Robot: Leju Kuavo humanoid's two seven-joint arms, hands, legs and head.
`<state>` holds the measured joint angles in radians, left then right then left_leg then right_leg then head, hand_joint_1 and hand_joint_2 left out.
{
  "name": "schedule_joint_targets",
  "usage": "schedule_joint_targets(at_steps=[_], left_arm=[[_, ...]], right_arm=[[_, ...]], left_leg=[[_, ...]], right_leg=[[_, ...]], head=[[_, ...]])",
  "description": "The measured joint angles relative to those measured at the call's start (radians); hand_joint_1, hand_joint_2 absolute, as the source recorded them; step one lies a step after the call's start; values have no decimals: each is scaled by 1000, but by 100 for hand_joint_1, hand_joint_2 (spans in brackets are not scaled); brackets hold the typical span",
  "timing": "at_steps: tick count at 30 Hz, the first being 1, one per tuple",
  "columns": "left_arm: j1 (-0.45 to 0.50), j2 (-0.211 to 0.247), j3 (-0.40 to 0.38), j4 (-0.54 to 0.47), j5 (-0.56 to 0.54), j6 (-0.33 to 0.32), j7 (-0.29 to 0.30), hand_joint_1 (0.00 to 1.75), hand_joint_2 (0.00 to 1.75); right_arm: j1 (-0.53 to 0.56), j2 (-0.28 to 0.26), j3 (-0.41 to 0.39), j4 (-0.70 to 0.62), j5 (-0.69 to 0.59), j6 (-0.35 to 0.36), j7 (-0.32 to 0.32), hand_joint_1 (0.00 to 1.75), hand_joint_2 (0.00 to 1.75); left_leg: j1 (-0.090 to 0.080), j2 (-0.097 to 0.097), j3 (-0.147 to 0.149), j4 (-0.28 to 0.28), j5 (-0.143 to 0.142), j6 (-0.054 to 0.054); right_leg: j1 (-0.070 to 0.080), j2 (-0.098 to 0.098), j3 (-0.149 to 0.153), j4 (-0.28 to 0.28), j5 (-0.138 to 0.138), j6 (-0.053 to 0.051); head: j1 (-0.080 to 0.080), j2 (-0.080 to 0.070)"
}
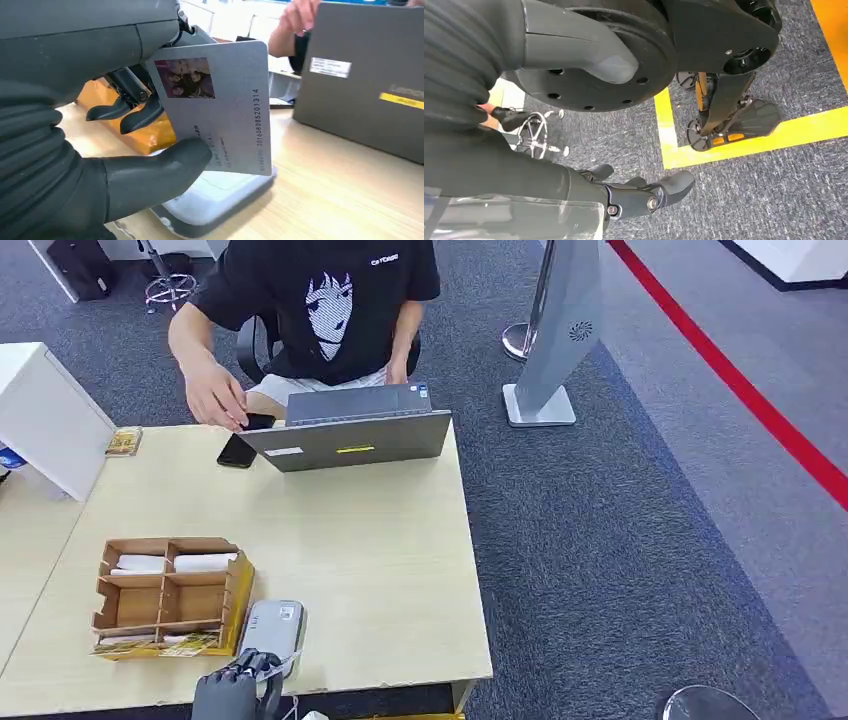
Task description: Pass the card to the sensor for recognition and then transmit it.
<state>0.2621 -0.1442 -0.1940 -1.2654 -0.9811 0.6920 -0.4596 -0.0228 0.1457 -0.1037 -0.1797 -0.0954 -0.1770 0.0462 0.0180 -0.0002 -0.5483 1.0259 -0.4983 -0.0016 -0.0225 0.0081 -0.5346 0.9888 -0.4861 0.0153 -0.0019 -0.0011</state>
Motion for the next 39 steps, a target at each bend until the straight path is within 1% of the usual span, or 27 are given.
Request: schedule_joint_targets(at_steps=[7,11,16,18,20,23,25,27,29,30,31,35,37,39], left_arm=[[3,-2,39,0,1,0,-3,175,175],[3,-15,85,0,10,0,-41,175,175],[1,-22,127,0,21,0,-53,175,175],[-2,-24,134,0,3,0,-61,175,175],[-7,-29,144,-3,-39,0,-78,175,175],[-18,-29,148,-58,-154,0,-87,175,175],[-33,-20,148,-94,-179,0,-64,175,175],[-75,12,147,-150,-216,0,8,175,175],[-126,50,134,-176,-233,0,72,175,175],[-156,77,129,-185,-241,0,111,175,175],[-181,91,124,-187,-246,0,133,175,175],[-277,148,93,-187,-254,-3,181,175,175],[-317,170,81,-184,-256,-4,191,175,175],[-344,184,75,-179,-271,-9,215,175,175]], right_arm=[[0,0,-3,0,0,0,0,0,175],[0,0,-3,0,4,0,2,0,175],[0,0,-5,0,12,0,2,0,175],[0,0,-6,0,16,0,2,0,175],[0,-1,-6,0,23,3,2,0,175],[0,-5,-6,0,44,17,6,0,175],[0,-7,-6,0,54,22,6,0,175],[-1,-11,-1,0,72,34,5,0,175],[-1,-14,2,0,83,40,3,0,175],[-2,-16,7,0,92,44,2,0,175],[-3,-17,11,0,96,48,2,0,175],[-5,-21,17,0,111,53,2,0,175],[-6,-21,19,0,114,55,2,0,175],[-6,-22,24,0,119,56,2,0,175]], left_leg=[[0,0,0,0,0,0],[0,0,0,0,0,0],[0,0,0,0,0,0],[0,0,0,0,0,0],[0,0,0,0,0,0],[0,0,0,0,0,0],[0,0,0,0,1,0],[0,-1,0,0,1,0],[0,-1,0,0,2,-1],[0,-1,1,0,3,-2],[0,-2,1,0,3,-2],[0,-2,0,0,4,-2],[0,-1,1,0,4,-1],[0,-1,0,0,4,-1]], right_leg=[[0,0,0,0,0,0],[0,0,0,0,0,0],[0,0,0,0,0,0],[0,0,0,0,0,0],[0,0,0,0,0,0],[0,0,0,0,0,0],[0,0,0,0,1,0],[0,0,0,0,1,0],[0,-1,0,1,1,0],[0,-1,0,2,1,0],[0,-2,0,2,1,0],[0,-2,0,2,2,-1],[0,-1,0,2,2,-1],[0,-1,-1,2,2,-1]], head=[[0,0],[0,0],[0,0],[0,0],[0,0],[0,0],[0,0],[0,0],[0,0],[0,0],[0,0],[0,0],[0,0],[0,0]])
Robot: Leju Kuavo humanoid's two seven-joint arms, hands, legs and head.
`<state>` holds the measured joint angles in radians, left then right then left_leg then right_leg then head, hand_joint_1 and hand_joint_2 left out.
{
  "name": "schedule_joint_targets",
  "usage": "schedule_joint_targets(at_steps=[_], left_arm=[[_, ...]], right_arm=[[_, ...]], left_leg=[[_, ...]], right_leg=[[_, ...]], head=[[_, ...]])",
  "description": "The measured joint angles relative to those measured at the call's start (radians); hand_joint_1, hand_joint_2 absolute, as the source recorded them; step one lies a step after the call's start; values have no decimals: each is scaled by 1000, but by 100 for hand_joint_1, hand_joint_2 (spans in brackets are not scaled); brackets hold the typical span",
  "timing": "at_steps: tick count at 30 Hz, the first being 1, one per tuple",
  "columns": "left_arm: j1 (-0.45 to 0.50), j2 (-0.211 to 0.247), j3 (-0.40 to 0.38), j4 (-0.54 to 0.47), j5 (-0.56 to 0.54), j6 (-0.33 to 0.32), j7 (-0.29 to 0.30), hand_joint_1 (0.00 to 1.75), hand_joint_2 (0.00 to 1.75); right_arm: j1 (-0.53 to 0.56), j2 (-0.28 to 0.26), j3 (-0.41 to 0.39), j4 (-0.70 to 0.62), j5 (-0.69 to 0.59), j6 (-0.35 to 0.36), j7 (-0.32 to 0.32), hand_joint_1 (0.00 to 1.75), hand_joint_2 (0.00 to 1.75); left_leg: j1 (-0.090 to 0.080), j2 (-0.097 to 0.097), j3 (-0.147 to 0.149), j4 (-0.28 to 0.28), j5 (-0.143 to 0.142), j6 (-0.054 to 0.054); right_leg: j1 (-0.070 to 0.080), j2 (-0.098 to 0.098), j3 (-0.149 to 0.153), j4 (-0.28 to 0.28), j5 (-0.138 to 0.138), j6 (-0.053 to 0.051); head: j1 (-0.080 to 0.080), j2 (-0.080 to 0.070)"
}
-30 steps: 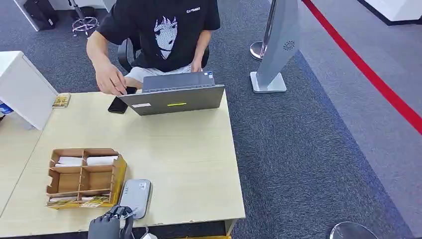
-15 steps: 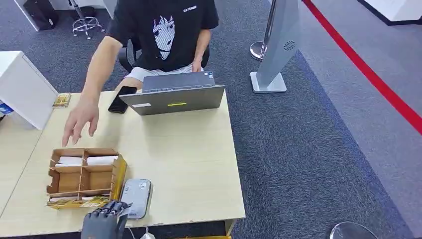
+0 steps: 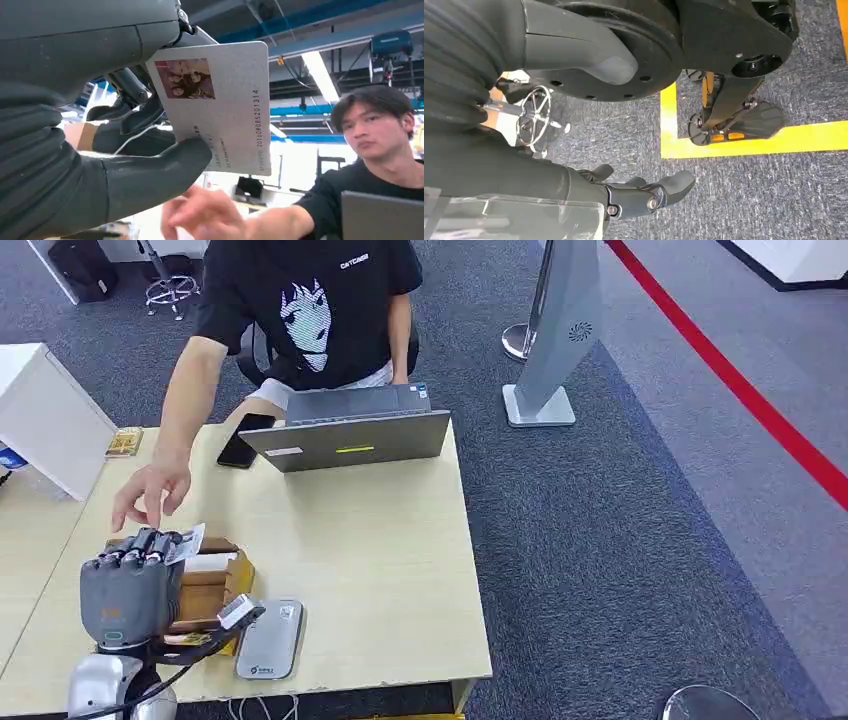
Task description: Pass the card to the sensor for recognition and then transmit it.
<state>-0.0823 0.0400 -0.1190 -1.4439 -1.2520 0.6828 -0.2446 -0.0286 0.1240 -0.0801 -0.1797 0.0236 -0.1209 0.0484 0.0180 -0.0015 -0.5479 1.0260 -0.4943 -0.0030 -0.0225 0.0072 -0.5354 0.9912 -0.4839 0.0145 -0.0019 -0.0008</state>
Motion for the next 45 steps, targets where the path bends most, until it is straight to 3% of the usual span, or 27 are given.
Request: schedule_joint_targets(at_steps=[4,10,11,12,24,32,40,45], left_arm=[[-113,39,-8,59,-30,-50,62,175,175],[-235,82,-8,167,-31,-66,78,175,175],[-242,86,-8,176,-31,-64,78,70,175],[-245,88,-8,184,-31,-62,79,0,175],[-179,102,-8,204,-35,-11,74,0,175],[-19,144,-24,38,-101,-54,34,0,175],[163,210,-87,-140,-203,-49,41,0,175],[235,227,-125,-212,-224,-30,71,0,175]], right_arm=[[-5,-2,10,0,18,3,15,0,175],[-6,-5,16,0,27,12,18,0,175],[-6,-5,16,0,27,12,18,0,175],[-6,-5,16,0,27,12,18,0,175],[-5,-5,16,0,20,9,21,0,175],[-1,-5,14,0,0,4,14,0,175],[4,-5,3,1,-11,-1,15,0,175],[6,-5,-11,1,-17,-3,13,0,175]], left_leg=[[0,-1,-1,0,1,0],[0,0,-1,0,2,-1],[0,0,-1,0,2,-1],[0,1,-1,0,2,-1],[0,1,-5,0,2,-1],[0,3,-5,0,2,-1],[0,3,-7,0,2,-1],[0,3,-7,0,2,-1]], right_leg=[[0,-1,-1,0,1,1],[0,0,-1,1,2,-1],[0,0,-2,1,2,-1],[0,1,-2,1,3,-1],[0,1,-5,1,3,-1],[0,4,-7,1,3,-1],[0,3,-9,1,2,-1],[0,3,-9,1,2,-1]], head=[[0,0],[0,0],[0,0],[0,0],[0,0],[0,0],[0,0],[0,0]])
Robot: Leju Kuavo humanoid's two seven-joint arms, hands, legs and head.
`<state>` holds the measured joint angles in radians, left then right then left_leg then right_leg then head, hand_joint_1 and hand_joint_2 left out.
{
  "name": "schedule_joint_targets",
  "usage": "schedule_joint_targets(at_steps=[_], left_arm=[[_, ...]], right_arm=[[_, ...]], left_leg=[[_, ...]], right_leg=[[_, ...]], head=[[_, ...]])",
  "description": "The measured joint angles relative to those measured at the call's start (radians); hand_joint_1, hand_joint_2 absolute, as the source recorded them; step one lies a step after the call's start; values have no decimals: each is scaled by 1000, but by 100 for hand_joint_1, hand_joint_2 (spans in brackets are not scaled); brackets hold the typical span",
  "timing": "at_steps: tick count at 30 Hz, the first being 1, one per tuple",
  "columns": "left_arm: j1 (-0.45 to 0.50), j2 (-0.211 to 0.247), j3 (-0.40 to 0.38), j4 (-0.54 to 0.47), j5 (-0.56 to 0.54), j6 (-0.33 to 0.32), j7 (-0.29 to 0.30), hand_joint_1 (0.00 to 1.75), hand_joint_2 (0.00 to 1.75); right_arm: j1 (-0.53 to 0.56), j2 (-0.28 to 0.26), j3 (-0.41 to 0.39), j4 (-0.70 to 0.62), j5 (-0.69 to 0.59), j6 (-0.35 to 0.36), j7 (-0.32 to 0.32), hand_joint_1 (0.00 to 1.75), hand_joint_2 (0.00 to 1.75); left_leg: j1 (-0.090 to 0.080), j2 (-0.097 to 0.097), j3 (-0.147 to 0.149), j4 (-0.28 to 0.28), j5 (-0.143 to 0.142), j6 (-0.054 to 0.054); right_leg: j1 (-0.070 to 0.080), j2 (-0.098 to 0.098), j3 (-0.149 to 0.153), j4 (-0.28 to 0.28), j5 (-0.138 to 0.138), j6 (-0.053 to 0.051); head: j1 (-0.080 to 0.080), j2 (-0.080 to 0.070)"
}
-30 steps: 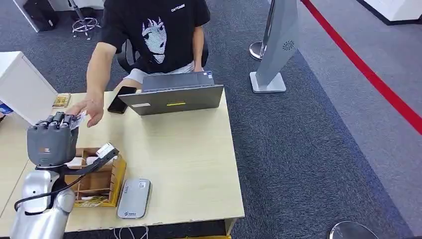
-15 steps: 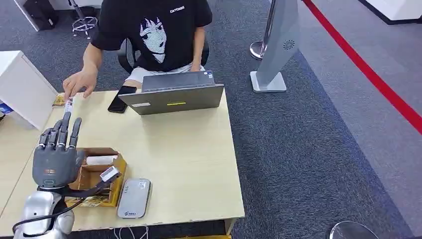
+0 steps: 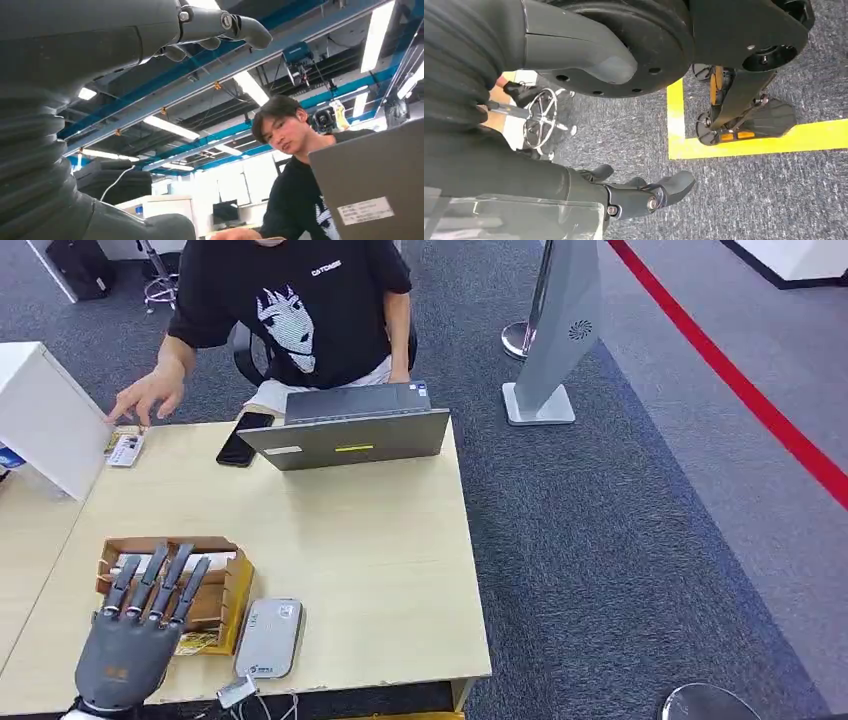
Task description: Pass the card to the sensor for recognition and then transmit it.
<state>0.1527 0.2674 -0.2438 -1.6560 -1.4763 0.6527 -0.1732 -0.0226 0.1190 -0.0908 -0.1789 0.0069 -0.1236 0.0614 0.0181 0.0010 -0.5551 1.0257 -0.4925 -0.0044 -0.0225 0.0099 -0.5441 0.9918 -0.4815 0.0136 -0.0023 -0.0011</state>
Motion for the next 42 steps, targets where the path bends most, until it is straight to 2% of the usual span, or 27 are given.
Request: schedule_joint_targets(at_steps=[12,24,30,34,36,42], left_arm=[[91,8,-111,-70,-5,37,83,0,175],[105,15,-132,-75,-5,38,87,0,175],[122,13,-154,-66,4,37,145,0,175],[124,14,-159,-17,33,37,180,0,175],[124,13,-158,9,55,37,172,0,175],[123,-25,-81,93,114,37,63,0,175]], right_arm=[[1,2,-19,0,-11,-2,-3,0,175],[2,2,-26,0,-11,-2,-3,0,175],[2,4,-31,0,-18,-5,-3,0,175],[3,6,-34,0,-17,-5,-2,0,175],[3,6,-34,0,-13,-5,1,0,175],[4,6,-35,0,-6,-3,1,0,175]], left_leg=[[0,0,0,0,0,0],[0,0,0,0,0,0],[0,0,0,0,0,0],[0,0,0,0,0,0],[0,0,0,0,0,0],[0,0,0,0,0,0]], right_leg=[[0,0,0,0,0,0],[0,-1,0,0,0,0],[0,-1,0,0,0,0],[0,-1,0,0,0,0],[0,-1,0,0,0,0],[0,-1,0,0,0,0]], head=[[0,0],[0,0],[0,0],[0,0],[0,0],[0,0]])
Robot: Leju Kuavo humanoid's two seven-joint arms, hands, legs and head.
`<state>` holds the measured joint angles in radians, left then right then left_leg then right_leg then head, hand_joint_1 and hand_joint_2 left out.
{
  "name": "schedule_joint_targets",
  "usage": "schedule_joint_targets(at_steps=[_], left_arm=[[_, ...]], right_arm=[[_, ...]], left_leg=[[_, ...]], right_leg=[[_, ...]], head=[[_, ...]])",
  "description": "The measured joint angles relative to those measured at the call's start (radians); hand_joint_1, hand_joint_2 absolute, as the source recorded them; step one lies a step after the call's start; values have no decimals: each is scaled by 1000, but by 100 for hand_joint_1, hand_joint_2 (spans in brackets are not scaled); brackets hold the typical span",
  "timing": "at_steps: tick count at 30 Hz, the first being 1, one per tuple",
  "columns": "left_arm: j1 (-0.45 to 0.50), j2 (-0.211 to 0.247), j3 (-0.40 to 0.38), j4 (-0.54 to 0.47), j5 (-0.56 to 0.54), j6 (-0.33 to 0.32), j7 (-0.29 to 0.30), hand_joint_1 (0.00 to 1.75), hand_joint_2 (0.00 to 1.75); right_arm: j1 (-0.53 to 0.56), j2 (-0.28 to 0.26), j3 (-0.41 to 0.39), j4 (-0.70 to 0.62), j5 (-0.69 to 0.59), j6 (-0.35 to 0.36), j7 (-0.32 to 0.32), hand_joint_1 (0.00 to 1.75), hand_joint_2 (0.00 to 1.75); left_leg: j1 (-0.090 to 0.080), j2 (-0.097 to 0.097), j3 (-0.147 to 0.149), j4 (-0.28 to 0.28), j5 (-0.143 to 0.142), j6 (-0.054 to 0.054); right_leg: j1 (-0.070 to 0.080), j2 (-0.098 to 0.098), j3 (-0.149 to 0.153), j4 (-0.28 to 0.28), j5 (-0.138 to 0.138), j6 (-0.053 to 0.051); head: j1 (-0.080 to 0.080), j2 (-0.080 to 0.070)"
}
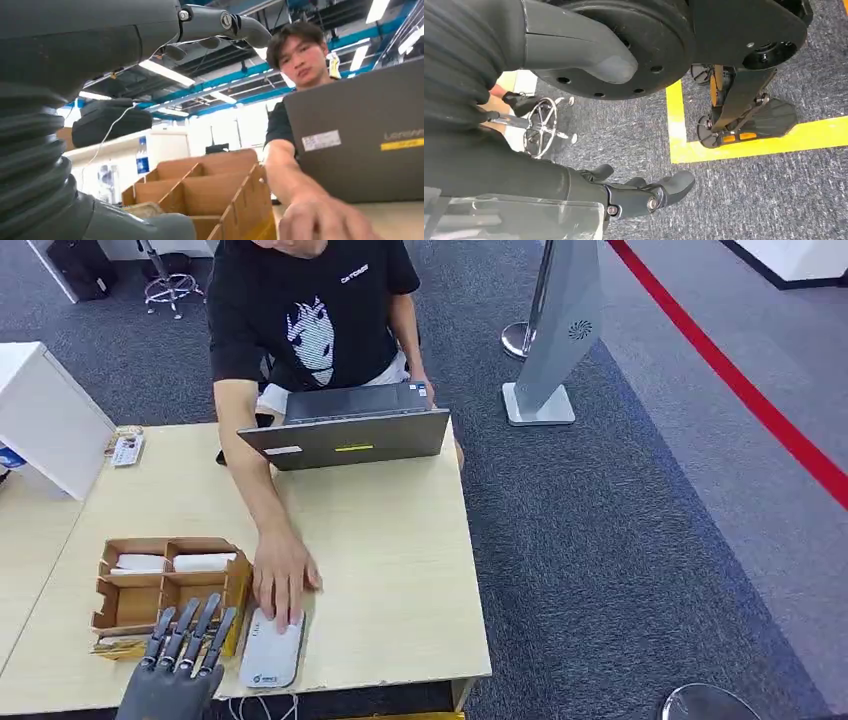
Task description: Pass the card to the sensor for recognition and then transmit it.
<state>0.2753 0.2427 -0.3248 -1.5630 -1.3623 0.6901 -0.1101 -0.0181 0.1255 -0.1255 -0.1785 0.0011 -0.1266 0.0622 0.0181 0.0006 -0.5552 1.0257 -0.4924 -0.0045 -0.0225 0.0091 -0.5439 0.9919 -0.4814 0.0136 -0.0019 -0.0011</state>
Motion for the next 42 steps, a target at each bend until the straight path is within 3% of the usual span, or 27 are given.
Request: schedule_joint_targets(at_steps=[5,13,23,42], left_arm=[[-6,-50,100,70,31,0,-86,0,175],[-12,-113,207,124,39,0,-150,0,175],[-26,-161,314,151,81,0,-215,0,175],[-77,-212,369,213,74,0,-276,0,175]], right_arm=[[0,0,-3,0,10,0,1,0,175],[1,0,-11,0,14,1,2,0,175],[1,0,-15,0,22,1,0,0,175],[0,0,-16,0,40,2,1,0,175]], left_leg=[[0,0,0,0,0,0],[0,0,0,0,0,0],[0,0,0,0,0,0],[0,0,0,0,0,0]], right_leg=[[0,0,0,0,0,0],[0,0,0,0,0,0],[0,0,0,0,0,0],[0,0,0,0,0,0]], head=[[0,0],[0,0],[0,0],[0,0]])
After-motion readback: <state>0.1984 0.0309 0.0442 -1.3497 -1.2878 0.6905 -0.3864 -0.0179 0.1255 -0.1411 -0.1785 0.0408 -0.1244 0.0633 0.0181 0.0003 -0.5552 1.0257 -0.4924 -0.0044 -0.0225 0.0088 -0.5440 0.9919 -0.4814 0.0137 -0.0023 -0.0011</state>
